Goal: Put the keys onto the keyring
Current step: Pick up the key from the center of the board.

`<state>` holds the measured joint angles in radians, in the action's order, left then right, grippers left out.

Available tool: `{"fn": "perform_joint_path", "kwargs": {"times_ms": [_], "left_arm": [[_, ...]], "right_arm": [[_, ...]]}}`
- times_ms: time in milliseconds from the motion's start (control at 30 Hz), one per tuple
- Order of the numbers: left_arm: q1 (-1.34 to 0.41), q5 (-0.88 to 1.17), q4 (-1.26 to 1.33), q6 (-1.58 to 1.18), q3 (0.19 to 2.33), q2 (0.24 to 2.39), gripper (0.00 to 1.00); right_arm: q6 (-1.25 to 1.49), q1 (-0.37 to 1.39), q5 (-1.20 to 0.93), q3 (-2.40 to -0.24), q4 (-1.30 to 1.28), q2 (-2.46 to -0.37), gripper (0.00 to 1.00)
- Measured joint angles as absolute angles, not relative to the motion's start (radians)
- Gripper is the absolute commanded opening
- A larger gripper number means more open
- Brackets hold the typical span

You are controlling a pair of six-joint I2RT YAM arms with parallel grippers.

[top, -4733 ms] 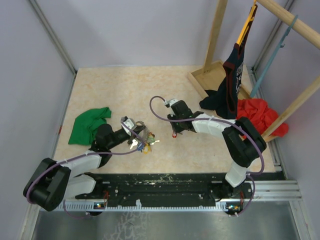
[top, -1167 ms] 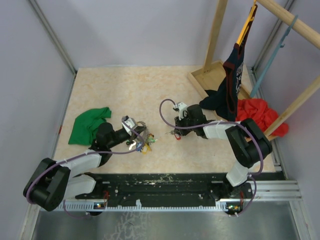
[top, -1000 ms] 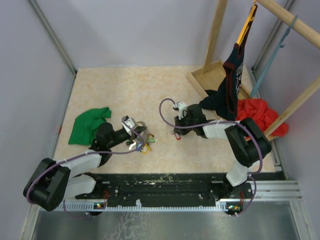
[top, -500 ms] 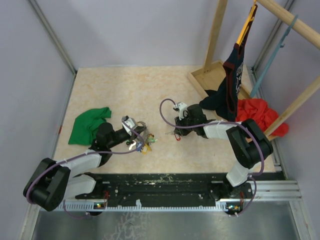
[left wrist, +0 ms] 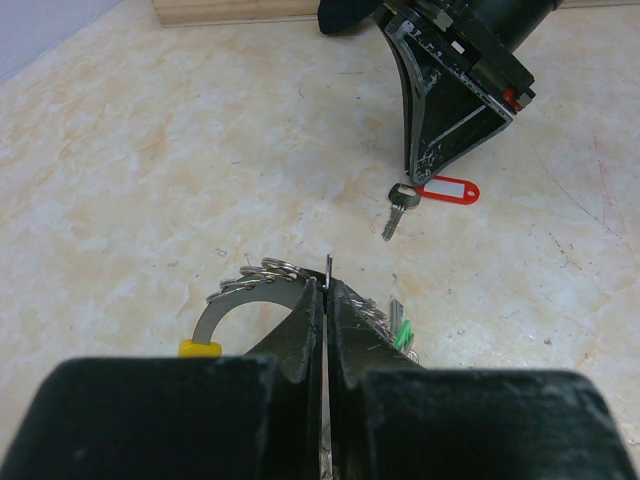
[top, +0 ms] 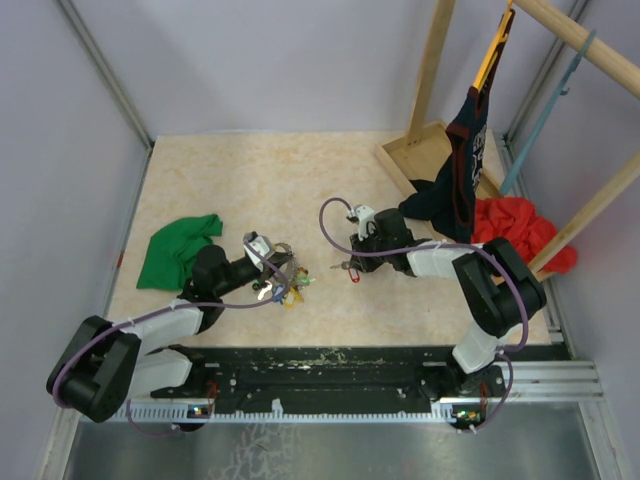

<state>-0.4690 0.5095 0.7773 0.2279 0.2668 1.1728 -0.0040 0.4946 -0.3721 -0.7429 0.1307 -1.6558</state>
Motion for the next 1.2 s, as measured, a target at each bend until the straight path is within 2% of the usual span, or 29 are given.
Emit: {"fn": "perform_joint_path", "kwargs": {"times_ms": [1200], "left_arm": [[-0.469, 0.509, 0.777, 0.225, 0.267, 1.173, 0.0]], "right_arm": [[0.008, 0.526, -0.321, -0.796, 0.059, -1.674, 0.16]]}}
